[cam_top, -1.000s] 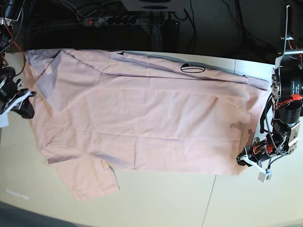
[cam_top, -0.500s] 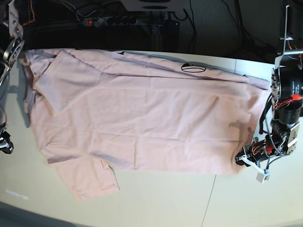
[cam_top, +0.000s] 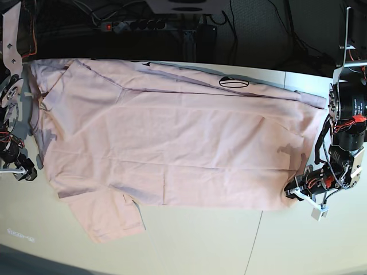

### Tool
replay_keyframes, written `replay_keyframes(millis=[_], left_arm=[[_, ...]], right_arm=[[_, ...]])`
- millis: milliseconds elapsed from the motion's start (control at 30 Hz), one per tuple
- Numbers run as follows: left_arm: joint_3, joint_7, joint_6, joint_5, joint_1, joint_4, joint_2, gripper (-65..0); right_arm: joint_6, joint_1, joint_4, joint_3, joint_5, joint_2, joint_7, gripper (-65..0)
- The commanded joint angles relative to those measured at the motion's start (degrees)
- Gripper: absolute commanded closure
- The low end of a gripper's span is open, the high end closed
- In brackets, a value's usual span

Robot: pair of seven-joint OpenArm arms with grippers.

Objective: Fold the T-shirt properly

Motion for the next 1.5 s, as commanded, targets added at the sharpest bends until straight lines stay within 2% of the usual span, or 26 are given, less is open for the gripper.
replay_keyframes(millis=[0,200,333,467,633,833,867,933,1033,1067,1267,1467], left_arm=[[0.0,0.5,-1.3,-0.2,-1.6,0.7,-0.5,0.0],[0.0,0.5,-1.3,-0.1,-1.6,0.7,-0.5,0.0],[0.0,0.9,-1.3,-0.1,-1.6,0.7,-0.5,0.0],[0.0,0.9,-1.3,-0.1,-1.6,0.7,-0.5,0.0],[0.0,0.9,-1.3,0.0,-1.6,0.7,-0.5,0.0],[0.0,0.9,-1.5,0.3,-1.6,0.7,-0.8,0.0],[0.0,0.8,-1.5,0.3,-1.6,0.7,-0.8,0.0],[0.0,0.8,-1.4,0.3,-1.6,0.7,-0.9,0.0],[0.0,-0.5,-1.4,0.1,-1.6,0.7,-1.2,0.0],[0.0,-1.5,-1.4,0.1,-1.6,0.7,-1.3,0.0],[0.0,-2.8,-1.5,-2.5,-1.9,0.7,-2.2,0.0],[0.0,4.3,-5.3,-11.2,-3.2,0.7,-4.6,0.0]], right_arm=[[0.0,1.4,0.5,0.1,0.3,0.0,0.0,-37.3],[0.2,1.4,0.7,0.1,-0.4,-3.7,0.0,-37.3],[0.7,1.6,0.7,0.1,-5.0,-7.0,0.0,-37.3],[0.8,1.6,1.5,-1.4,-6.7,-9.7,0.0,-37.3],[1.0,1.6,3.3,-9.4,-8.7,-11.4,0.0,-37.1],[1.3,1.5,4.2,-23.0,-9.1,-11.3,-0.3,-36.4],[1.3,1.5,4.2,-24.7,-9.1,-11.3,-0.3,-33.6],[1.2,1.5,4.3,-27.5,-9.1,-11.2,-0.2,-24.0],[1.2,1.5,5.6,-29.5,-9.1,-11.2,-0.2,-3.8],[1.2,1.5,6.4,-29.6,-9.6,-11.2,-0.2,0.0],[1.2,1.4,12.9,-29.6,-14.4,-11.1,-0.5,0.0],[1.3,1.4,18.5,-29.6,-10.1,-9.9,-5.1,0.0]])
